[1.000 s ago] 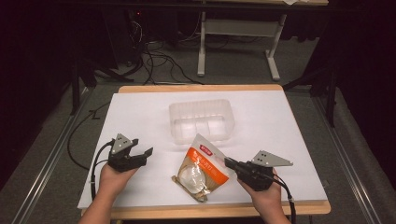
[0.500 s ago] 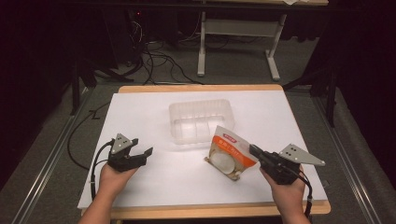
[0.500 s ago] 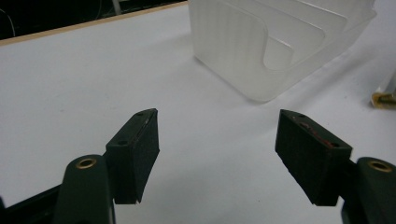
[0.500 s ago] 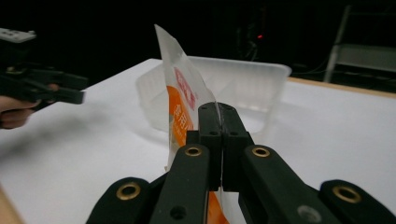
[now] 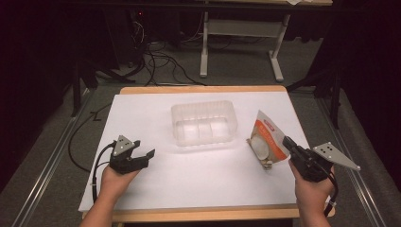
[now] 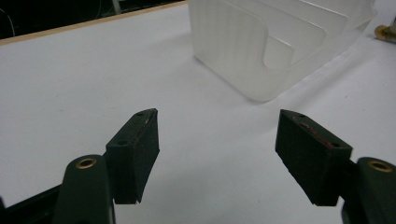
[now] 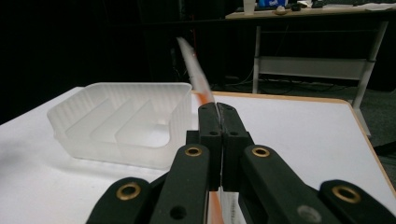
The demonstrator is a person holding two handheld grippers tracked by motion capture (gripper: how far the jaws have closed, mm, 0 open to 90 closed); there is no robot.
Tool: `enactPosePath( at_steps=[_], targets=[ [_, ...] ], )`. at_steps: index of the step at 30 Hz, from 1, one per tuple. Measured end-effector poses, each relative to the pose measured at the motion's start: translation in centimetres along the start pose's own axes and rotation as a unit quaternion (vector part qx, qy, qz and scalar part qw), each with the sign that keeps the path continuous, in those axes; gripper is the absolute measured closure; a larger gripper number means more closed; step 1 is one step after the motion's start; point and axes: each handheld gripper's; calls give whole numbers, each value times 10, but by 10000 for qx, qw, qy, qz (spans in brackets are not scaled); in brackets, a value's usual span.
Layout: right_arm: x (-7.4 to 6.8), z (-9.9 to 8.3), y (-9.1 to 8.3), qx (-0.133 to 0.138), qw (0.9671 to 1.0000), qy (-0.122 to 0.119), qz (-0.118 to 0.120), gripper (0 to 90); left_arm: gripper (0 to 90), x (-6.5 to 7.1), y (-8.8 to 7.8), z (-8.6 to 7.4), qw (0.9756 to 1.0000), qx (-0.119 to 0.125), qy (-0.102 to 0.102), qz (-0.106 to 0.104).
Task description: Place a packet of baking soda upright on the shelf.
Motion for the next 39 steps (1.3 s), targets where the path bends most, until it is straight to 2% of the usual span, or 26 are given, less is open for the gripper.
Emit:
enactPosePath(
  at_steps=[11,20,26,34,39],
  targets=[
    [8,-18,-13,63,9995,232,-197,893,307,-1,-2,0,10000,43,-25,-5],
    [8,-21,-13,26,9997,224,-134,871,307,-1,-2,0,10000,34,-9,5],
    [11,-23,-12,13,9996,262,-122,842,305,0,-1,0,10000,-30,3,-72],
    [16,-31,-6,-247,9990,330,-199,810,305,0,-1,0,10000,-29,8,-76],
    [11,-37,2,-435,9986,269,-144,773,305,1,-1,0,10000,-33,2,-88]
  ],
)
Point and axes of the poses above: each handheld gripper's, and its own axes: y roughly forward along the jaws, z roughly out of its top, x roughly to its right, and after that the axes turned 9 degrees about z, right-handed
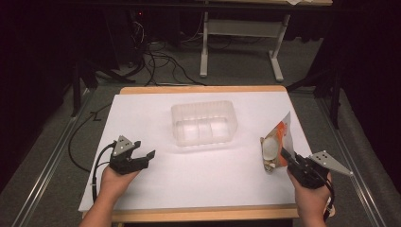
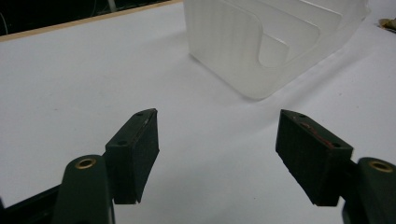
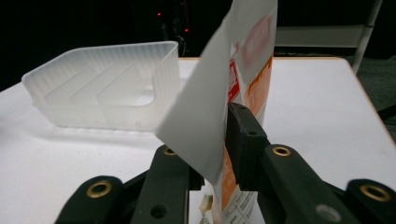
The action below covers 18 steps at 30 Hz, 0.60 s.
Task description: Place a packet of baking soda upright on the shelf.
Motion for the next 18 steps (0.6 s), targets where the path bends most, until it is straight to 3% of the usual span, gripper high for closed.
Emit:
enactPosePath(
  at_steps=[6,9,12,15,18],
  targets=[
    [-10,-3,8,-123,9998,-161,46,739,305,1,0,0,10000,10,12,-8],
    [-13,-4,13,-222,9995,-236,-58,738,305,1,0,0,10000,15,10,-11],
    [-14,-4,16,-298,9986,-381,-226,811,305,1,0,0,10000,19,12,-11],
    [-13,-3,16,-289,9985,-352,-290,866,305,1,1,0,10000,13,24,-10],
    [-8,0,14,-182,9992,-159,-313,900,305,1,1,0,10000,-1,35,-19]
  ],
)
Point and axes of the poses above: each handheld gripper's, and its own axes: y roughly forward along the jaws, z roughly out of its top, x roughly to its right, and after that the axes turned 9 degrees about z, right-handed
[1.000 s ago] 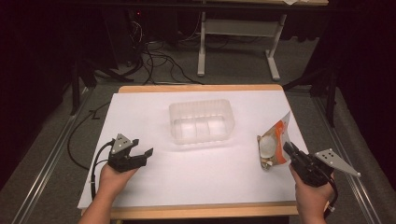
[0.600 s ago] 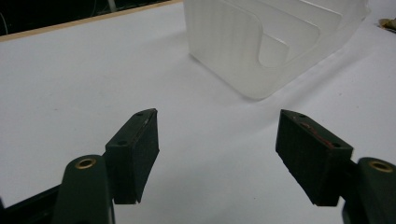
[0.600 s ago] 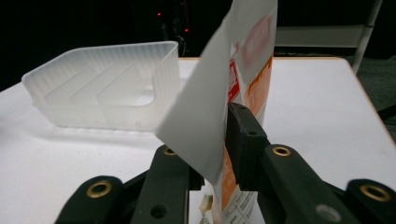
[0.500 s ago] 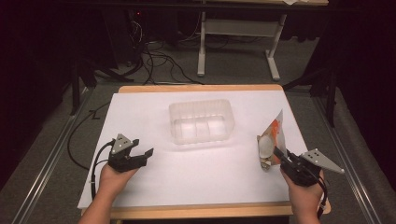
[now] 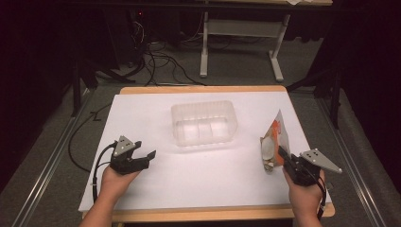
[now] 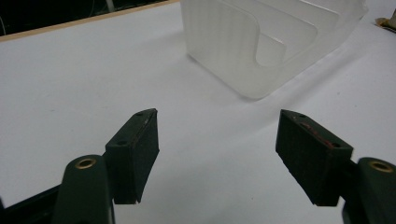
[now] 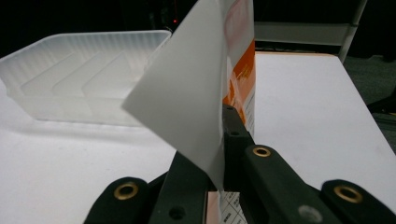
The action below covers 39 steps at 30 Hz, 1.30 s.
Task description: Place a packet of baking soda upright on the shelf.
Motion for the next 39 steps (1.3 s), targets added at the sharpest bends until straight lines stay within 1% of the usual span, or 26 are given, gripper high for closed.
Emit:
enactPosePath(
  at_steps=[4,5,6,9,13,14,15,16,17,18,19,21,22,23,25,26,27,28,29,31,32,34,39],
  targets=[
    [2,2,0,5,10000,-47,17,900,305,0,0,0,10000,3,-2,0],
    [1,5,0,-1,10000,-83,-37,900,305,0,0,0,10000,11,-1,6],
    [1,5,0,-1,10000,-83,-37,900,305,0,0,0,10000,11,-1,6],
    [0,9,1,29,9998,-192,-73,900,305,-1,0,0,10000,30,-17,6],
    [-4,15,-4,123,9992,-357,-105,900,305,-1,0,0,10000,17,2,8],
    [-4,15,-4,123,9992,-357,-105,900,305,-1,0,0,10000,11,6,6],
    [-7,18,-7,193,9991,-377,-87,900,305,-1,0,0,10000,15,2,6],
    [-7,18,-7,193,9991,-377,-87,900,305,-1,1,0,10000,22,-3,9],
    [-10,22,-9,279,9988,-408,-39,900,305,-1,1,0,10000,12,-1,15],
    [-12,24,-10,299,9986,-435,-27,900,305,-1,1,0,10000,4,14,38],
    [-14,26,-11,335,9982,-500,-2,900,305,-1,1,0,10000,-3,8,14],
    [-15,28,-12,352,9980,-533,10,900,305,0,1,0,10000,-9,27,17],
    [-20,35,-13,447,9972,-586,105,900,305,0,1,0,10000,-7,36,18],
    [-20,35,-13,447,9972,-586,105,900,305,0,1,0,10000,-12,42,17],
    [-25,42,-14,543,9968,-553,201,900,305,0,0,0,10000,-7,47,14],
    [-28,47,-14,598,9962,-591,245,900,305,0,0,0,10000,-5,48,11],
    [-30,51,-14,656,9957,-587,289,900,305,0,0,0,10000,-2,48,11],
    [-33,59,-13,749,9950,-533,383,900,305,0,0,0,10000,0,39,3],
    [-35,63,-13,788,9946,-528,416,900,305,0,-1,0,10000,15,39,3],
    [-37,66,-12,821,9942,-534,447,900,305,0,-1,0,10000,25,41,-2],
    [-40,72,-10,863,9934,-552,525,900,305,1,-1,0,10000,25,44,-5],
    [-48,82,-5,912,9921,-605,609,900,305,1,-1,0,10000,25,44,-9],
    [-64,98,7,957,9896,-717,797,900,305,1,-2,0,10000,35,38,-1]
  ],
)
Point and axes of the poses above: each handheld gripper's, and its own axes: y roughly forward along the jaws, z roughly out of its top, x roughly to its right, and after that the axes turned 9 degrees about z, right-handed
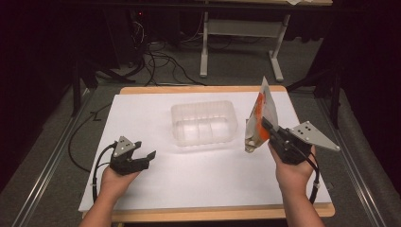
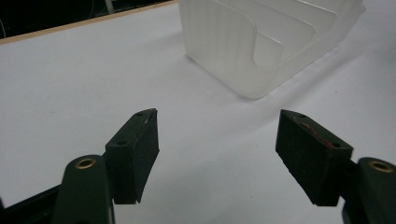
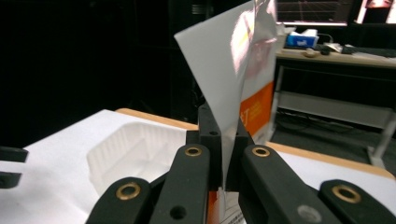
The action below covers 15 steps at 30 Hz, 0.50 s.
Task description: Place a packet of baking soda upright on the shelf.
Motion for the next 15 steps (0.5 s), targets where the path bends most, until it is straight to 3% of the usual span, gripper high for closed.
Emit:
enactPosePath(
  at_steps=[3,15],
  targets=[
    [-5,3,7,10,10000,9,81,900,305,0,0,0,10000,-1,-5,2],
    [-36,11,68,-141,9986,-176,481,900,305,-2,-1,0,10000,22,15,16]
  ],
)
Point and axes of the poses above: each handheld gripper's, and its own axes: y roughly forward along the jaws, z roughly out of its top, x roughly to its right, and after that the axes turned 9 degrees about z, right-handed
